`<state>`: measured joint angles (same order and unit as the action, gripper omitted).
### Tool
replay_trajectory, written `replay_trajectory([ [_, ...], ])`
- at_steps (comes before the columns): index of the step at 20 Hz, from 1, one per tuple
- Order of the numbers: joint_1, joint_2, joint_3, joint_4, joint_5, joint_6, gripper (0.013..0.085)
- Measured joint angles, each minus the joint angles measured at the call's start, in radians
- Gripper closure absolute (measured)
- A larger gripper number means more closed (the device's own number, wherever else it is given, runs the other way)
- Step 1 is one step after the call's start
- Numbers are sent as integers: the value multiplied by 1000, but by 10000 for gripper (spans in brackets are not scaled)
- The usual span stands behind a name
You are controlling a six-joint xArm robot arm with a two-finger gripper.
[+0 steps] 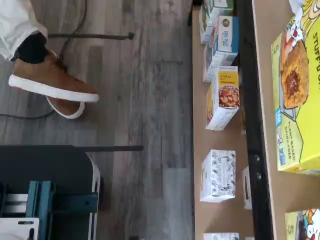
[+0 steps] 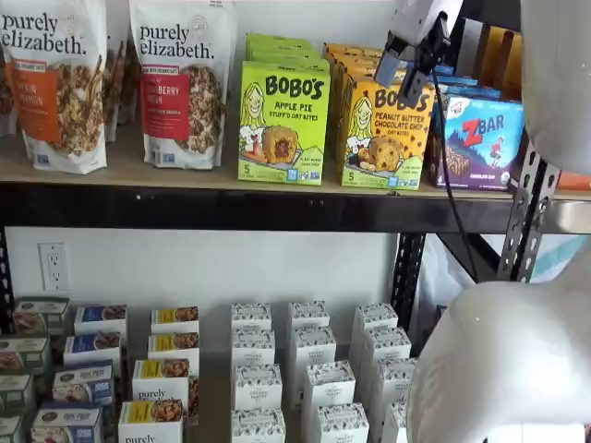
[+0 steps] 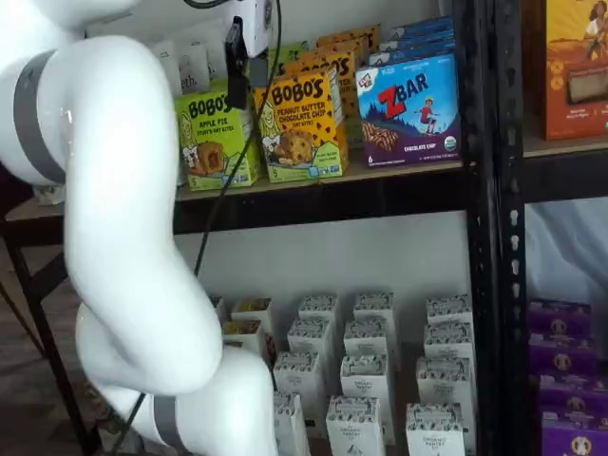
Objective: Pick up the orange box on the top shelf, the fifth box from the left
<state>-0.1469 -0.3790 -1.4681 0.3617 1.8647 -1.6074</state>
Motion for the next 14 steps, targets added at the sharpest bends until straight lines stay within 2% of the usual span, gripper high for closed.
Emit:
replay_trajectory([
  [2, 27, -18, 16, -50, -38, 9, 130],
  [4, 39, -26, 23, -69, -53, 16, 130],
  [10, 36, -39, 38, -52, -74, 19, 130],
  [14, 35, -67, 75, -35, -140, 19, 130],
])
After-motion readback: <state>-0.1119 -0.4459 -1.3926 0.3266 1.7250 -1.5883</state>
